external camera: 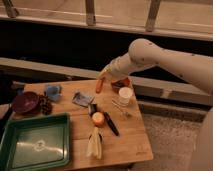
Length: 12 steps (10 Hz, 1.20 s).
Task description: Place pepper in purple bowl
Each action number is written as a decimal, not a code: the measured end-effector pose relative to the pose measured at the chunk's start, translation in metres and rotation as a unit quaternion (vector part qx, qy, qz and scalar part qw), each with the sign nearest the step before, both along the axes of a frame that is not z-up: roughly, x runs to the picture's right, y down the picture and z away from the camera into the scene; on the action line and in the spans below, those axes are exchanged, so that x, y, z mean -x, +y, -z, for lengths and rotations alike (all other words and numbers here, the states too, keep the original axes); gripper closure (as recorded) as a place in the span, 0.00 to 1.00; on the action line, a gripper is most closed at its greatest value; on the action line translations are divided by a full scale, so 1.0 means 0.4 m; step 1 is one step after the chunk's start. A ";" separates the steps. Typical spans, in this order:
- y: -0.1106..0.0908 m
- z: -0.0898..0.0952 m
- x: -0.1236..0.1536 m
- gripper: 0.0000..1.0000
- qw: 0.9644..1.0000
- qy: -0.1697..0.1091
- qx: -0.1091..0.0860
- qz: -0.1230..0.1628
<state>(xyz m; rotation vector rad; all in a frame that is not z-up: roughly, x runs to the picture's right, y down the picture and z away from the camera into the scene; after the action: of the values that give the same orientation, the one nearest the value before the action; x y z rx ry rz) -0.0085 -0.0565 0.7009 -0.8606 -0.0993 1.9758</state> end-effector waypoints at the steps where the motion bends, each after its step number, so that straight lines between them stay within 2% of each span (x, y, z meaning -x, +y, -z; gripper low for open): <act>1: 0.005 0.003 0.053 1.00 1.000 -0.014 -0.004 0.014; 3: 0.022 0.009 0.198 1.00 0.998 -0.047 -0.010 0.047; 5: 0.036 0.019 0.332 1.00 0.993 -0.081 -0.017 0.078; 6: 0.044 0.023 0.386 1.00 0.991 -0.097 -0.019 0.093; 8: 0.042 0.012 0.457 1.00 0.987 -0.109 -0.022 0.112; 10: 0.036 -0.005 0.575 1.00 0.982 -0.127 -0.025 0.139; 12: 0.049 -0.007 0.657 1.00 0.977 -0.147 -0.020 0.152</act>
<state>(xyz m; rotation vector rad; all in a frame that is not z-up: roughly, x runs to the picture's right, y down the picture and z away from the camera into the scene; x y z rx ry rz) -0.2713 -0.0370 0.7035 -1.0698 -0.1666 1.5495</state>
